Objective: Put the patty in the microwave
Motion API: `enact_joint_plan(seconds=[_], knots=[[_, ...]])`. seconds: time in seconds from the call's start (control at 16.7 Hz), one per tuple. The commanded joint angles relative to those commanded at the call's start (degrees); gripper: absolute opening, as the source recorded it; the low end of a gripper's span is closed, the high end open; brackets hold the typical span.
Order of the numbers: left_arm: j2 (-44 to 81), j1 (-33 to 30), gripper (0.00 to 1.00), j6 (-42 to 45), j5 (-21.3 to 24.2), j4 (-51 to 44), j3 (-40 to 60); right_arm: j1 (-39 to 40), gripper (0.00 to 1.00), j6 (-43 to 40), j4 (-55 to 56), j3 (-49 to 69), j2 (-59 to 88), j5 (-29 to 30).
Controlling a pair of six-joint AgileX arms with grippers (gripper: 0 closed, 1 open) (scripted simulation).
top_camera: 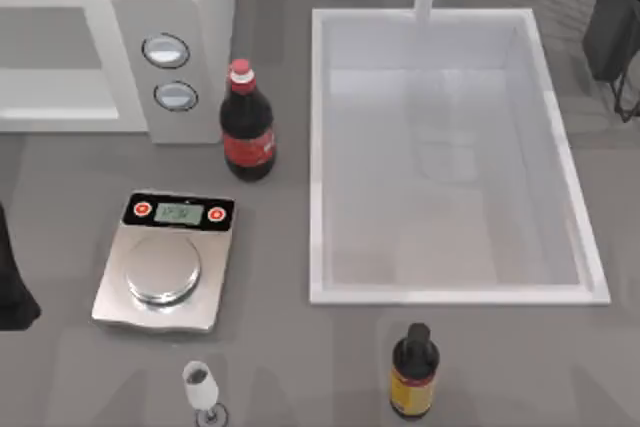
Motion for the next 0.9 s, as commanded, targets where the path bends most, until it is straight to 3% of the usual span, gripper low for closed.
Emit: enact_joint_plan(seconds=[0.42,0.66,0.9], knots=[[9.05,2.56,1.00,1.30,-0.04,-7.41,7.71,0.00,1.00,0.00,0.00,0.00,0.00,0.00],[26.71,5.96,1.00,2.92,0.01,-17.76,21.86,0.00,1.00,0.00,0.00,0.00,0.00,0.00],[52.92,9.47,1.00,4.77,-0.02,-29.85,39.09,0.00,1.00,0.00,0.00,0.00,0.00,0.00]])
